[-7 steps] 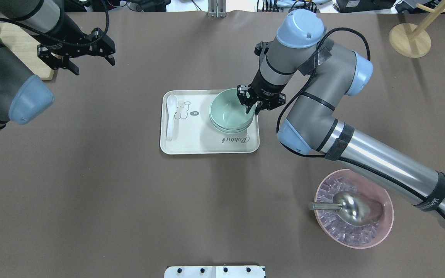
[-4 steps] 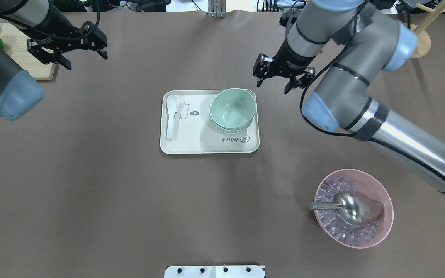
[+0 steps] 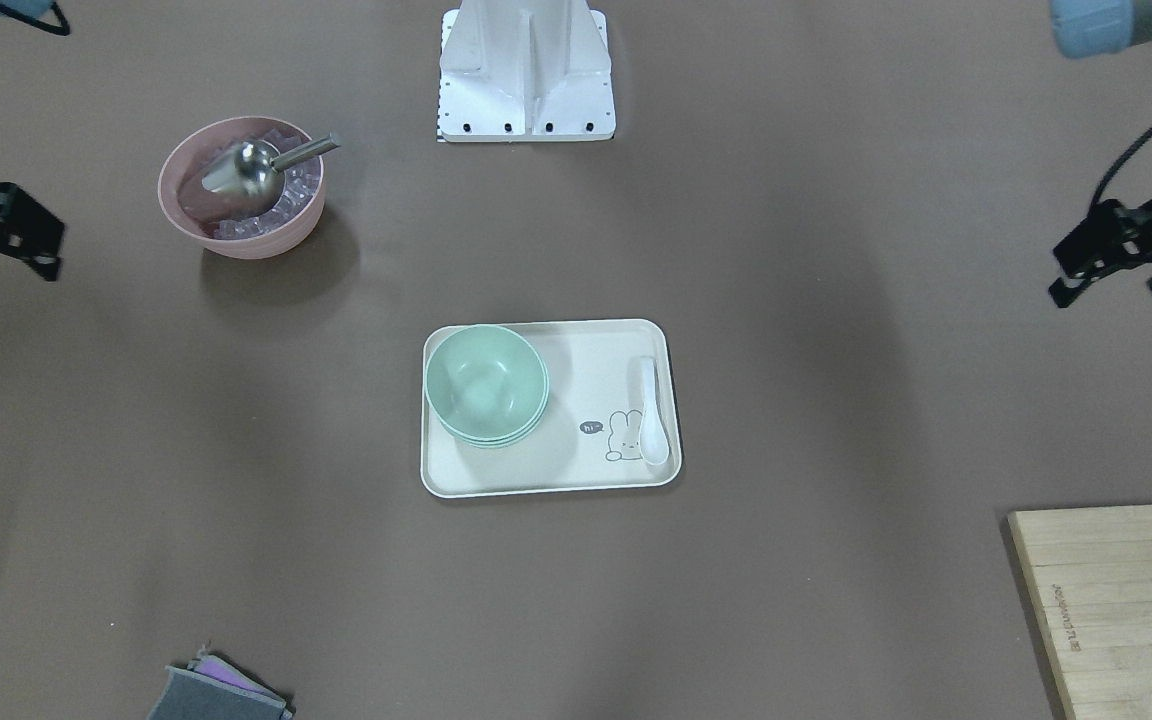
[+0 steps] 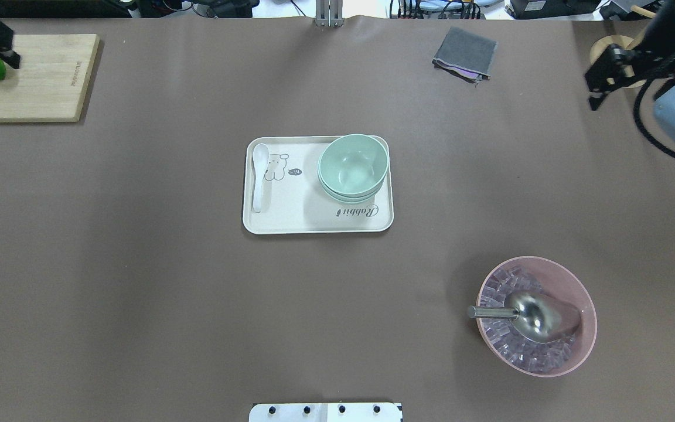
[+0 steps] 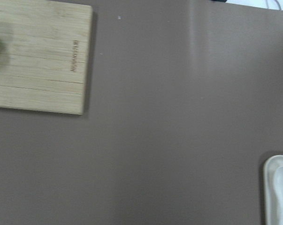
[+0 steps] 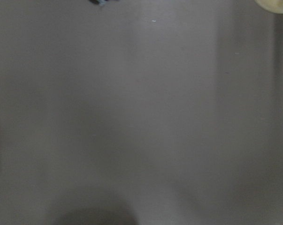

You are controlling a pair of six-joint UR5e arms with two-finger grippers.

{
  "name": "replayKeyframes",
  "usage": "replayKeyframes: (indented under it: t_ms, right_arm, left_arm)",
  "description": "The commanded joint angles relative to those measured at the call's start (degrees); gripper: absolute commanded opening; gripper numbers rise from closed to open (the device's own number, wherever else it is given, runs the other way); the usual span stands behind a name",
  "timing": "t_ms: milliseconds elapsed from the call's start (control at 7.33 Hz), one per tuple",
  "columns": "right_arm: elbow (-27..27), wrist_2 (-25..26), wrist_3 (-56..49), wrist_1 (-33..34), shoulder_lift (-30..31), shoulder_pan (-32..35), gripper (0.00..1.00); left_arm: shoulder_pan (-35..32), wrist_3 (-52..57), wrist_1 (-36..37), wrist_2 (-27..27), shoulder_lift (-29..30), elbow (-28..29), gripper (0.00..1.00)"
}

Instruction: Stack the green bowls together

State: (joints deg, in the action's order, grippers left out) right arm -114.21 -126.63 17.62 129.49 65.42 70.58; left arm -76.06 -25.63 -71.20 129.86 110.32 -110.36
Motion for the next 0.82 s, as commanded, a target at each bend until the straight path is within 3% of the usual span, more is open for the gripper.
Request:
replayKeyframes:
  t_ms: [0,136,409,682]
  right_arm:
    - [6.4,1.1,-25.9,-0.6,9.2,12.4,1.00]
    - [11.8,0.6,-33.3,-7.5,13.8,17.0,1.00]
    - [22.3,-2.8,-35.7,-22.6,20.3,23.5,1.00]
    - [22.4,-2.0,-35.6,-23.2,22.9,24.4,1.00]
  left_arm:
    - [-10.5,21.9,1.4,0.4,-7.8,4.3,0.98]
    - [-13.5,26.7,-3.5,2.0,-11.5,8.2,0.98]
    - [-17.1,30.6,-16.7,8.9,-20.9,14.3,0.98]
    - [-18.1,30.0,-26.6,11.5,-29.0,14.0,0.98]
